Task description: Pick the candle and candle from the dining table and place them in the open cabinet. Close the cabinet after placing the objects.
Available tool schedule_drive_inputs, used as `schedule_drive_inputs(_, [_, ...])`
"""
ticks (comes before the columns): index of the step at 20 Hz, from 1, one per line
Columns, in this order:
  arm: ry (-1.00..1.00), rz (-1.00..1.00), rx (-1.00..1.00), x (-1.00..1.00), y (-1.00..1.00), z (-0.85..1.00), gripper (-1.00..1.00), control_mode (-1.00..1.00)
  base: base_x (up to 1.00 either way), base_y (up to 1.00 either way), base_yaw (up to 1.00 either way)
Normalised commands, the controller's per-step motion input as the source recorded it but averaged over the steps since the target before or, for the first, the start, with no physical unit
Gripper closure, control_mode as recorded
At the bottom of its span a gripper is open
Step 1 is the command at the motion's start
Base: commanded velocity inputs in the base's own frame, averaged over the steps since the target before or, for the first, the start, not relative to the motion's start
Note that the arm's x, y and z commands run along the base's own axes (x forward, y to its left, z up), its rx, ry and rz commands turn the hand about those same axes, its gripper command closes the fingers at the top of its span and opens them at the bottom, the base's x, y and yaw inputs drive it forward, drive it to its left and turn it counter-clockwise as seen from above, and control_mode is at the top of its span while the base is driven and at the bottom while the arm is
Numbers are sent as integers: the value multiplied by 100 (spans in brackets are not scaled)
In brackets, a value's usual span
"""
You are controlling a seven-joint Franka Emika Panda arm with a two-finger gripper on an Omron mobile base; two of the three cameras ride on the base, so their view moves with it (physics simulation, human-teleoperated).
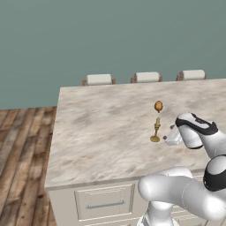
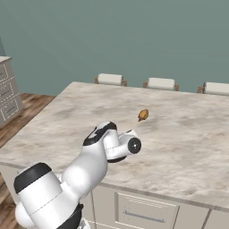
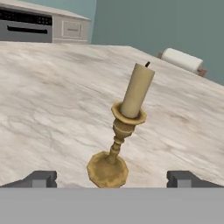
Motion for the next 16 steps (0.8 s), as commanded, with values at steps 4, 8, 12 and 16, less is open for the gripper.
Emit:
schedule_drive_inputs(4, [0, 1, 0, 3, 0, 0, -100, -100, 0, 0, 0])
schedule_drive_inputs(8, [0, 2, 0, 6, 5, 0, -100, -100, 0, 0, 0])
schedule_drive_inputs(12, [0, 3, 0, 4, 8, 0, -100, -100, 0, 0, 0])
schedule_drive_inputs(16, [0, 4, 1, 9, 13, 0, -100, -100, 0, 0, 0])
